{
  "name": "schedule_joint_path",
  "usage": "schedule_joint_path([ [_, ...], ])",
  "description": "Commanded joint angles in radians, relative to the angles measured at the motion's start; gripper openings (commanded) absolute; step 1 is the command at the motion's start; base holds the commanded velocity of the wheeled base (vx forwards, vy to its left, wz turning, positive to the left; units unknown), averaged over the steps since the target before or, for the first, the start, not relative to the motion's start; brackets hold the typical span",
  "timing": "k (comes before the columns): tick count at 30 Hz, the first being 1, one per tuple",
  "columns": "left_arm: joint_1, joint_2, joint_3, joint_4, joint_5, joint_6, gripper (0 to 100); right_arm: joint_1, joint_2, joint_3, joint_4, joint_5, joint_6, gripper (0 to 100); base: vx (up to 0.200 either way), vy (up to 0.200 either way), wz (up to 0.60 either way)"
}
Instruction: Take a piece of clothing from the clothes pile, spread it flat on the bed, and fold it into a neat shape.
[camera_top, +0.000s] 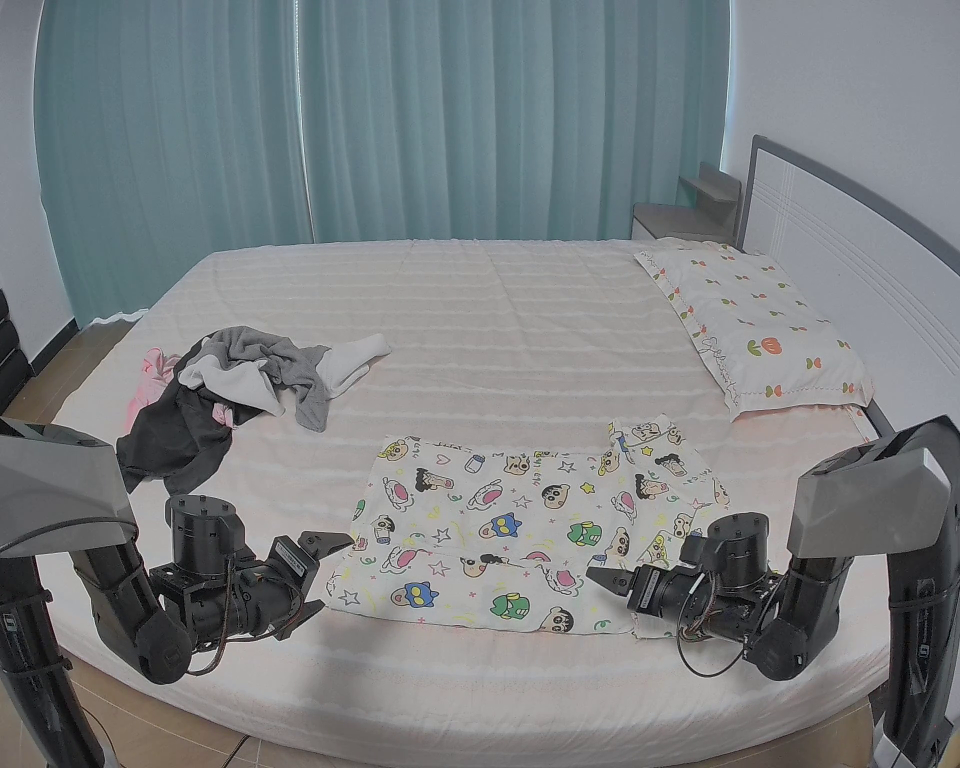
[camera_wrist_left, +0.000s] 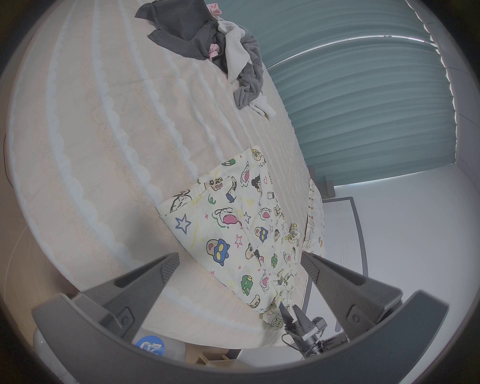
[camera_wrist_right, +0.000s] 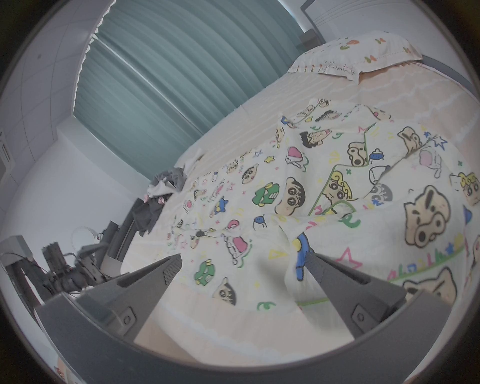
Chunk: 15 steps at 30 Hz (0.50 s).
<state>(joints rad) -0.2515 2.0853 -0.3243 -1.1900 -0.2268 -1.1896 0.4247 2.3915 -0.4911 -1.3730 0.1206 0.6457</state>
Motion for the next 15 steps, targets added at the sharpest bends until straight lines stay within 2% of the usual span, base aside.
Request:
schedule_joint_path([
  [1,0.000,-0.001,0.001,0.000,0.000,-0.001,100,-0.029,0.086,-0.064,0.015,0.004,-0.021,100,0.000,0.000,0.00],
  [8,0.000,-0.002,0.002,0.000,0.003,-0.001,100,-0.038,0.109,-0.072,-0.014,0.005,-0.072,100,0.000,0.000,0.00],
  [13,0.000,-0.014,0.008,-0.002,0.003,-0.002,100,-0.043,0.021,0.037,-0.195,0.005,-0.005,100,0.000,0.000,0.00],
  [15,0.000,-0.031,0.008,-0.003,0.004,-0.004,100,-0.044,-0.012,0.077,-0.198,0.004,0.018,100,0.000,0.000,0.00],
])
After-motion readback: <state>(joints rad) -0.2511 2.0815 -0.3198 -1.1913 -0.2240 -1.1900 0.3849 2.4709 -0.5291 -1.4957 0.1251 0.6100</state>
